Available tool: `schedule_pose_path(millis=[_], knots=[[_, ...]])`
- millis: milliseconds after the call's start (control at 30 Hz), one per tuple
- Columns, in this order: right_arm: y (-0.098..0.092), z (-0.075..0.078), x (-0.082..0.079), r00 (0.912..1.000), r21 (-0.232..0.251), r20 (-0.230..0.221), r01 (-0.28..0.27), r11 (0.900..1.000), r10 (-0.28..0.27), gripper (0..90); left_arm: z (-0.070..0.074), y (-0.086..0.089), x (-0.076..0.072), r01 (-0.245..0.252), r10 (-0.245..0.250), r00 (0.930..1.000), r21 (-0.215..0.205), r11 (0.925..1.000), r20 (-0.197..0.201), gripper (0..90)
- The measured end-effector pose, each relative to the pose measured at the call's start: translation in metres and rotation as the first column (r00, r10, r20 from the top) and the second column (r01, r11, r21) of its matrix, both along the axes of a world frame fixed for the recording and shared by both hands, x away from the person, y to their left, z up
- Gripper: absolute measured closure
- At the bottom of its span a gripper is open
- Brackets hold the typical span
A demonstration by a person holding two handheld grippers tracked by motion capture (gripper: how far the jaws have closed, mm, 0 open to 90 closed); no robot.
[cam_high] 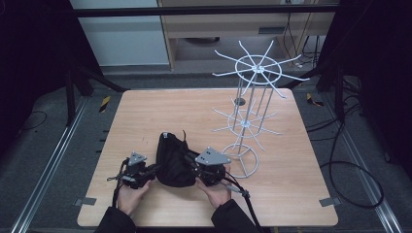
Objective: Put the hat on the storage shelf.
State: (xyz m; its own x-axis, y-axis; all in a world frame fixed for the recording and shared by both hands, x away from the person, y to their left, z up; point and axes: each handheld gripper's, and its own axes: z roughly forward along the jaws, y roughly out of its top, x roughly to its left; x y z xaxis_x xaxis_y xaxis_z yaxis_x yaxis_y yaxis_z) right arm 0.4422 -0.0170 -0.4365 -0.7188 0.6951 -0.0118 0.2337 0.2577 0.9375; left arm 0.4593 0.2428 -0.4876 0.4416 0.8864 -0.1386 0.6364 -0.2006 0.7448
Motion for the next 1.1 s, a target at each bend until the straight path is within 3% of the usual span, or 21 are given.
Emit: schedule_pose_path(millis=[133,233,333,367,400,500,700,733,767,833,867,1000,1100], knots=[[-0.001,-0.002,-0.002,0.9998,-0.037,-0.003,-0.019,0.999,0.019,82.3,0.001,0.002,0.000,0.007,-0.007,1.0000,-0.018,0.9998,-0.006,74.2],[-0.003,-0.004,-0.002,0.9997,-0.038,-0.015,-0.019,0.999,0.018,82.3,0.002,0.004,0.000,0.009,-0.009,0.9999,-0.031,0.9995,-0.008,73.1],[-0.006,-0.009,-0.002,0.9990,-0.068,-0.041,-0.021,0.997,0.018,82.1,0.005,0.009,0.001,0.007,-0.007,0.9999,-0.053,0.9985,0.010,66.9],[-0.006,-0.009,-0.002,0.9990,-0.068,-0.041,-0.021,0.997,0.018,82.1,0.007,0.011,0.001,0.002,0.000,0.9995,-0.062,0.9980,0.031,66.9],[-0.010,-0.011,-0.001,0.9989,-0.082,-0.044,-0.019,0.996,0.015,82.1,0.011,0.014,0.003,-0.002,0.005,0.9987,-0.071,0.9975,0.050,61.1],[-0.014,-0.011,0.001,0.9985,-0.088,-0.054,-0.017,0.996,0.012,82.1,0.019,0.020,0.011,-0.017,0.024,0.9936,-0.059,0.9981,0.111,56.3],[-0.017,-0.014,0.007,0.9983,-0.108,-0.058,-0.003,0.994,-0.003,82.0,0.014,0.016,0.031,0.003,0.001,0.9943,-0.038,0.9993,0.106,52.6],[-0.017,-0.015,0.008,0.9982,-0.108,-0.060,-0.001,0.994,-0.005,82.0,0.011,0.014,0.035,0.006,-0.002,0.9939,-0.039,0.9992,0.110,52.8],[-0.017,-0.016,0.010,0.9983,-0.110,-0.057,0.000,0.994,-0.006,82.0,0.006,0.013,0.040,0.001,0.002,0.9961,-0.034,0.9994,0.088,55.1],[-0.017,-0.016,0.010,0.9985,-0.113,-0.054,0.003,0.994,-0.010,82.0,0.004,0.012,0.043,0.004,-0.002,0.9975,-0.029,0.9996,0.071,63.4],[-0.017,-0.016,0.011,0.9986,-0.114,-0.051,0.009,0.993,-0.015,81.8,0.002,0.013,0.044,0.003,-0.003,0.9997,-0.031,0.9995,0.023,68.1],[-0.017,-0.016,0.012,0.9979,-0.110,-0.053,0.032,0.993,-0.038,80.9,0.007,0.014,0.040,-0.016,0.016,0.9999,-0.035,0.9993,-0.002,76.6],[-0.017,-0.016,0.013,0.9961,-0.110,-0.063,0.055,0.992,-0.062,77.0,0.010,0.012,0.033,-0.050,0.050,0.9987,-0.020,0.9986,0.010,80.0]])
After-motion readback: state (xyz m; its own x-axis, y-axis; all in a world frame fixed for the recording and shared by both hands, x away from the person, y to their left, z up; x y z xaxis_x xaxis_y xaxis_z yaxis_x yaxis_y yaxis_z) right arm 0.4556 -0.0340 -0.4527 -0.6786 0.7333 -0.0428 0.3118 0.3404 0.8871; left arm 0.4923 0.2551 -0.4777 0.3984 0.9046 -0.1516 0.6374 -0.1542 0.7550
